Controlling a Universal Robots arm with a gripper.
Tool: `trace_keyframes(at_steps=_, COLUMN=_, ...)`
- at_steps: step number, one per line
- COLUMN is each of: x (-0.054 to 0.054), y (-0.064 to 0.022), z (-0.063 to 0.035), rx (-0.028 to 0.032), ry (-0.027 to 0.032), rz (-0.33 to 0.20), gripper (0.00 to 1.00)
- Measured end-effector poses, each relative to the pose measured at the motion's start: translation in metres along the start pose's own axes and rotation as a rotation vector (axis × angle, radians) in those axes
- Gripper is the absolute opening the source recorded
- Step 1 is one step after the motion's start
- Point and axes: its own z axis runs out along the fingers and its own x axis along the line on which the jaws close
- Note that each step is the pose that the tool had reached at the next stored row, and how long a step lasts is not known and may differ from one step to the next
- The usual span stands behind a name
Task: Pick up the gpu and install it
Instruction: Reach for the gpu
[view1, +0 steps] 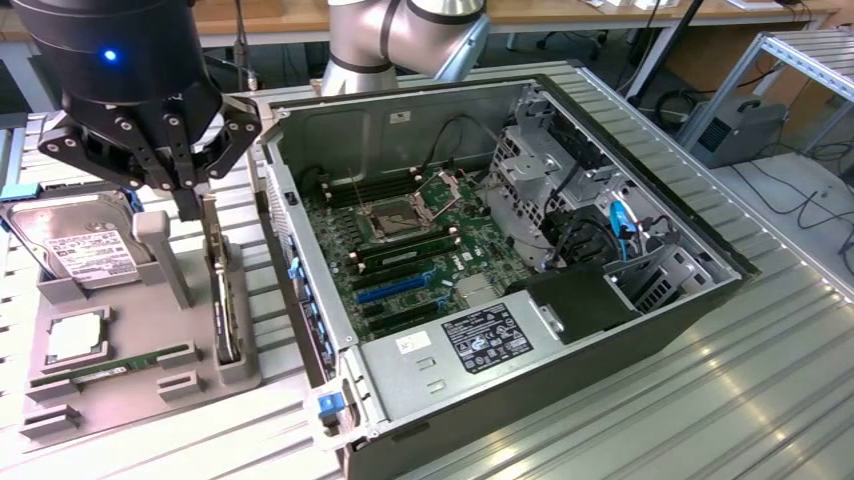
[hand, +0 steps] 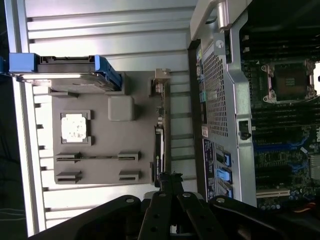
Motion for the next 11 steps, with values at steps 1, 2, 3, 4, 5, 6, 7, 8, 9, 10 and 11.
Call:
trace_keyframes(at_steps=1, x=-0.0001, y=-0.0007, z=0.0, rx=0.0, ry=0.0, rz=0.0, gripper=0.11)
trace_keyframes(at_steps=2, x=-0.0001, y=-0.0014, z=-0.0001, rx=0.0, ry=0.0, rz=0.0, gripper=0.11)
trace_keyframes(at_steps=3, x=-0.0002, y=-0.002, z=-0.0001, rx=0.0, ry=0.0, rz=0.0, gripper=0.11)
trace_keyframes(at_steps=4, x=-0.0002, y=-0.0031, z=-0.0002, rx=0.0, ry=0.0, rz=0.0, gripper=0.11)
trace_keyframes(at_steps=5, x=-0.0003, y=-0.0041, z=-0.0002, rx=0.0, ry=0.0, rz=0.0, gripper=0.11)
trace_keyframes(at_steps=6, x=-0.0004, y=-0.0051, z=-0.0002, rx=0.0, ry=0.0, rz=0.0, gripper=0.11)
trace_keyframes(at_steps=7, x=-0.0004, y=-0.0057, z=-0.0002, rx=-0.0001, ry=0.0, rz=0.0, gripper=0.11)
trace_keyframes(at_steps=8, x=-0.0005, y=-0.0062, z=-0.0003, rx=0.0, ry=0.0, rz=0.0, gripper=0.11)
trace_keyframes(at_steps=9, x=-0.0005, y=-0.0068, z=-0.0003, rx=0.0, ry=0.0, rz=0.0, gripper=0.11)
trace_keyframes(at_steps=10, x=-0.0006, y=-0.0074, z=-0.0003, rx=0.0, ry=0.0, rz=0.0, gripper=0.11)
trace_keyframes(at_steps=11, x=-0.0006, y=-0.008, z=-0.0003, rx=-0.0001, ry=0.0, rz=0.0, gripper=0.11)
